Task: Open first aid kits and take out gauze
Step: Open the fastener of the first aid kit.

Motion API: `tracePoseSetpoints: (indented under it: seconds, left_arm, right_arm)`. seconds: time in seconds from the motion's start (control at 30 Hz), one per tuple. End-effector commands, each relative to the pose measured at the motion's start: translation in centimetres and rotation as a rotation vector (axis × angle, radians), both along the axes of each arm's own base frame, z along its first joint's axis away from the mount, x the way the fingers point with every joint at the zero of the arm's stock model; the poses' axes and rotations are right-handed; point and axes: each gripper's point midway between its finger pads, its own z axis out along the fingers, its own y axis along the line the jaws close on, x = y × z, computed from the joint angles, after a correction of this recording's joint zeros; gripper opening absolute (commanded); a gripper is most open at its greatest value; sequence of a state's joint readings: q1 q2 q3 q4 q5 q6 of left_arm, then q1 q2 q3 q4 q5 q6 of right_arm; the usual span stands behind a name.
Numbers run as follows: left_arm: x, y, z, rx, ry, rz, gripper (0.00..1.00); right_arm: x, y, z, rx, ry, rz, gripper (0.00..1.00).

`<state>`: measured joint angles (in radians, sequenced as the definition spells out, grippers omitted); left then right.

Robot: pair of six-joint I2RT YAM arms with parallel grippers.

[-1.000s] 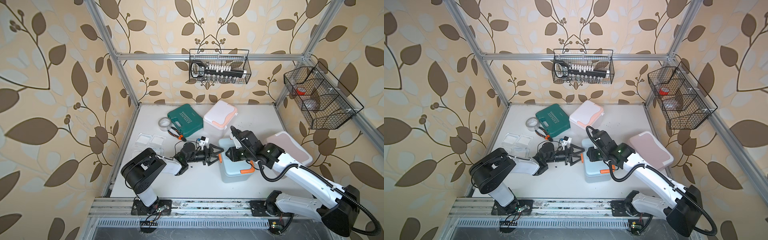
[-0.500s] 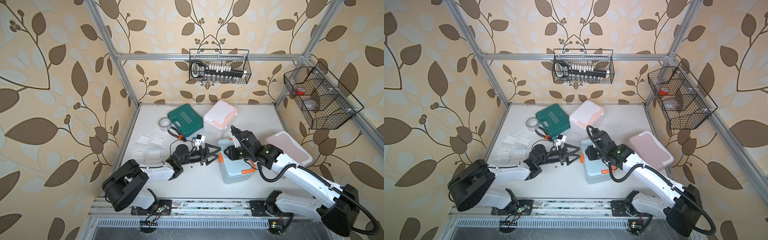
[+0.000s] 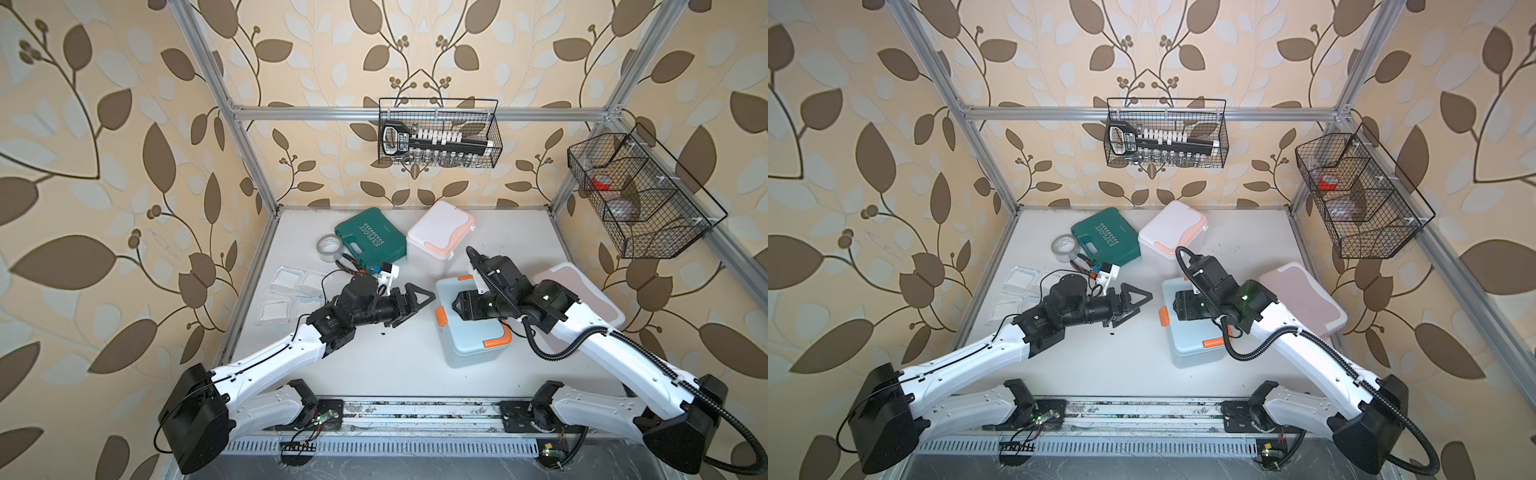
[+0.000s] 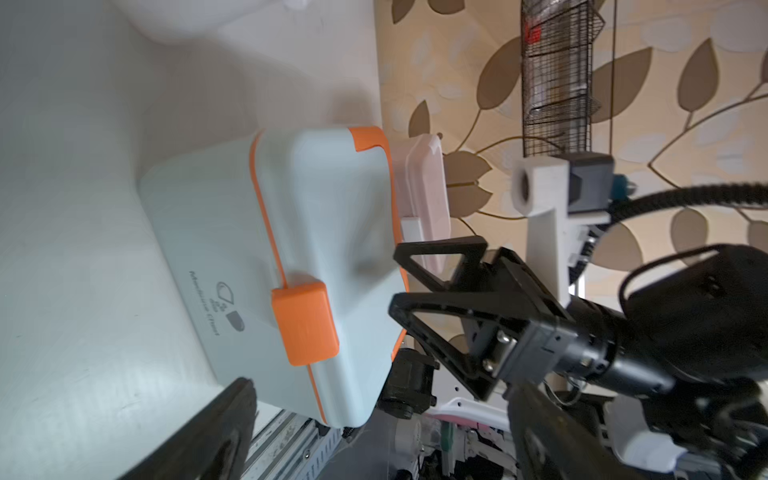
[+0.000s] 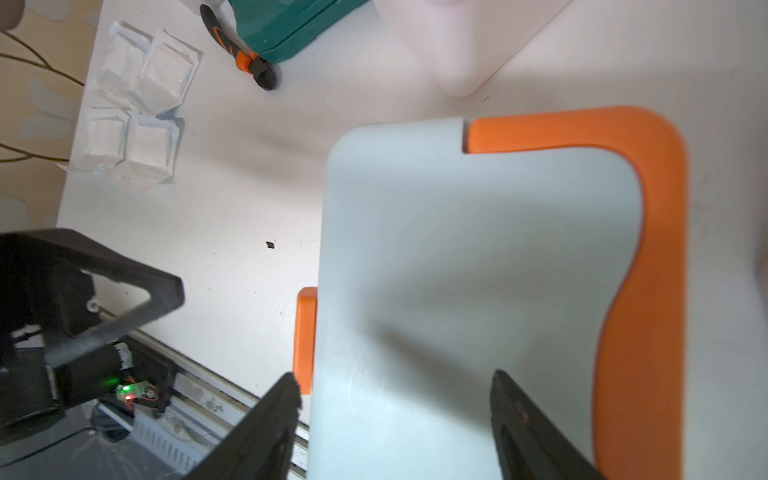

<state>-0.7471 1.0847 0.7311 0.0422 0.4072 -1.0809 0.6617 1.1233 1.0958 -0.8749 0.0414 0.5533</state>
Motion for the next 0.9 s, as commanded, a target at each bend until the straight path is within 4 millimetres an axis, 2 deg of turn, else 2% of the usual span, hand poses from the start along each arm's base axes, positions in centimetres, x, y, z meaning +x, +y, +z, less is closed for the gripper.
tracePoseSetpoints:
  seconds: [0.0, 0.1, 0.23, 0.43, 0.5, 0.57, 0.73, 0.87]
  left_arm:
    - [-1.9, 2.4, -5.0, 0.341, 0.057, -0.027, 0.98]
    - [-2.5, 1.0, -5.0, 0.438, 0.035, -0.074, 0.99]
    - [-2.4, -1.0, -5.1, 0.499, 0.010, -0.129, 0.99]
    - [-1.3, -3.3, -5.5, 0.528, 0.001, -0.176, 0.99]
    - [-0.9, -3.7, -5.0, 0.529, -0.014, -0.179, 0.99]
    - [-0.3, -4.2, -6.0, 0.562, -0.006, -0.184, 0.99]
    - [0.1, -4.1, -7.1, 0.602, 0.011, -0.190, 0.99]
    - [-0.5, -2.2, -7.8, 0.629, 0.033, -0.150, 0.99]
  right_arm:
    - [0.0, -3.2, 2.0, -0.064, -0.058, -0.076, 0.83]
    - [0.8, -5.4, 1.8, -0.054, -0.072, -0.138, 0.88]
    - [1.3, -7.3, 0.0, -0.011, -0.030, -0.167, 0.89]
    - [1.3, -7.7, -2.8, 0.042, 0.031, -0.170, 0.89]
    - [1.3, -7.5, -3.4, 0.048, 0.041, -0.162, 0.89]
    - [1.3, -7.3, -3.8, 0.054, 0.054, -0.154, 0.89]
    - [1.2, -6.9, -4.9, 0.066, 0.080, -0.140, 0.88]
    - [1.0, -6.5, -5.3, 0.081, 0.097, -0.125, 0.88]
